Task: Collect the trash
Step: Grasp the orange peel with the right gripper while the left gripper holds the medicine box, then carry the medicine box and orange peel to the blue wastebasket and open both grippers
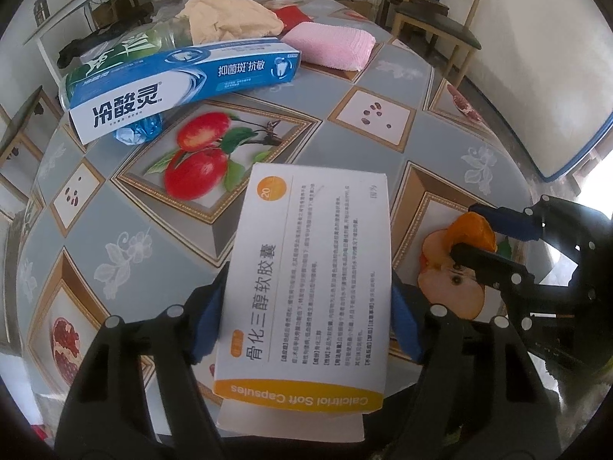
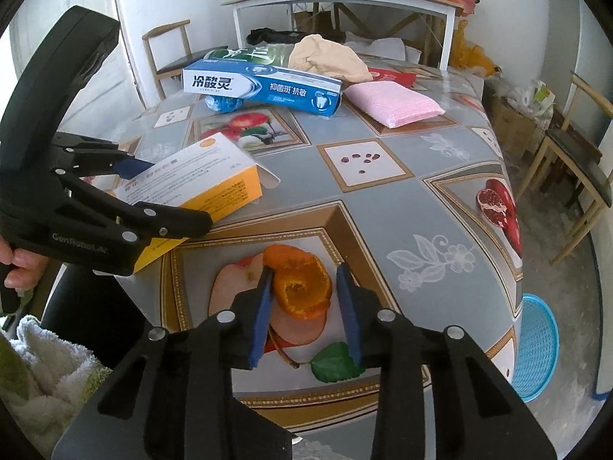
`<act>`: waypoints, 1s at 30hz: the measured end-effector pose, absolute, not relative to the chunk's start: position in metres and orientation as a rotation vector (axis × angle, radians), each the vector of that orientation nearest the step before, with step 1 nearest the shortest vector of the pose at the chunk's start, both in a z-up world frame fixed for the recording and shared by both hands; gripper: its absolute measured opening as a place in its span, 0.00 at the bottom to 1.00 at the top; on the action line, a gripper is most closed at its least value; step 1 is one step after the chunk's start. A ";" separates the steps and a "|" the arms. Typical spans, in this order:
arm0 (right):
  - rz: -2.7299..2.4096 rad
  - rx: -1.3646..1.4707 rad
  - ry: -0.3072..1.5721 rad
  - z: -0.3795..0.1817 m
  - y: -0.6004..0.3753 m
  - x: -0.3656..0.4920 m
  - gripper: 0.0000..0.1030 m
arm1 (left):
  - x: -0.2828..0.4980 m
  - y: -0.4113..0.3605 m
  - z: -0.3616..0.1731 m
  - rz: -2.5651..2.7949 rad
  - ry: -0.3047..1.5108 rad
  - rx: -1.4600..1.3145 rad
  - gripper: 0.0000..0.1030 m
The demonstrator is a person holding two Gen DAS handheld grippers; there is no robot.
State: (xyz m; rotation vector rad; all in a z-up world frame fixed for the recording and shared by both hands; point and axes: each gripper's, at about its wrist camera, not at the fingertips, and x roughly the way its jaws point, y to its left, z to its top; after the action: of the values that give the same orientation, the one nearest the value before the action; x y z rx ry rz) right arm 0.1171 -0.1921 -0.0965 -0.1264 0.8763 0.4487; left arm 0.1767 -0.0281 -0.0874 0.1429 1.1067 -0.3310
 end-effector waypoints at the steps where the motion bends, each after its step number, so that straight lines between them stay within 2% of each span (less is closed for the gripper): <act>1: 0.449 -0.124 0.875 -0.096 -0.193 0.117 0.28 | 0.176 -0.028 -0.087 -0.330 1.105 0.142 0.67; 9: 0.437 -0.088 0.877 -0.094 -0.200 0.121 0.21 | 0.173 -0.028 -0.082 -0.322 1.082 0.144 0.67; 30: 0.425 -0.058 0.830 -0.077 -0.210 0.116 0.16 | 0.161 -0.029 -0.062 -0.331 1.025 0.126 0.67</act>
State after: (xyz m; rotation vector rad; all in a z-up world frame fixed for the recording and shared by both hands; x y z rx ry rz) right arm 0.1162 -0.2099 -0.0770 -0.0583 0.8297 0.4253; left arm 0.1612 -0.0293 -0.0619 0.1264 1.0248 -0.3305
